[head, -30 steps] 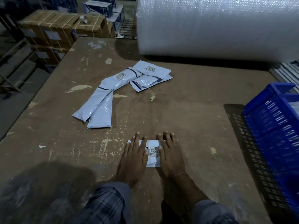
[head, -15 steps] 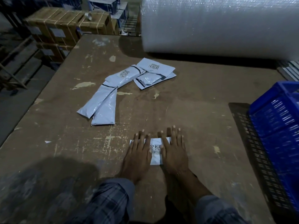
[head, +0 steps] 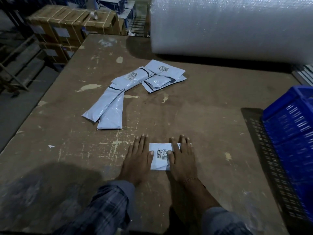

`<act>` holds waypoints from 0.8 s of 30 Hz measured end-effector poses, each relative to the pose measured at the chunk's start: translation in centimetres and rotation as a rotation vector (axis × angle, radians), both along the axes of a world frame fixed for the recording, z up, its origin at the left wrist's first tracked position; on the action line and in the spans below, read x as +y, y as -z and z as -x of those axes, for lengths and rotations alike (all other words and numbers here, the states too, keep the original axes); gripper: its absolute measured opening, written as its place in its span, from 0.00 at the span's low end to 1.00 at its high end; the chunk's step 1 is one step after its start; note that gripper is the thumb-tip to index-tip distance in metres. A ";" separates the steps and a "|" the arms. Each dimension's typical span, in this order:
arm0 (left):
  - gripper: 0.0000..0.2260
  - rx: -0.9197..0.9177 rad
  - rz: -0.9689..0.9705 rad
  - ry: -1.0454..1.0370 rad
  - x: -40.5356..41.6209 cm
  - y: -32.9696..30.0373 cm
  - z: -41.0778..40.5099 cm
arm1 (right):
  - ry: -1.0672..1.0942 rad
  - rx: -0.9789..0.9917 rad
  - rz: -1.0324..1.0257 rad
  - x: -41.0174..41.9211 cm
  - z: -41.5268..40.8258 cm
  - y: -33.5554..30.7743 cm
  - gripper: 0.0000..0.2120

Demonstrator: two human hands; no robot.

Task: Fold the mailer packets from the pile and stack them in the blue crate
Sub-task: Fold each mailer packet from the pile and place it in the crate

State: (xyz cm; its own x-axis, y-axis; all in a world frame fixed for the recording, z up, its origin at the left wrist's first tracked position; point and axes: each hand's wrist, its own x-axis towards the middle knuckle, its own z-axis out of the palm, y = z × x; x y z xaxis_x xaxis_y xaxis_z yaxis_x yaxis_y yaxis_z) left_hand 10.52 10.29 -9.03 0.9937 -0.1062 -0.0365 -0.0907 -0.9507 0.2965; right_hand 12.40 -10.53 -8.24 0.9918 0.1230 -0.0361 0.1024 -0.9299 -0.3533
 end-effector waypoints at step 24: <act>0.11 -0.096 0.695 0.364 -12.4 -19.1 -4.7 | 0.043 -0.310 0.041 -15.1 1.7 -20.5 0.16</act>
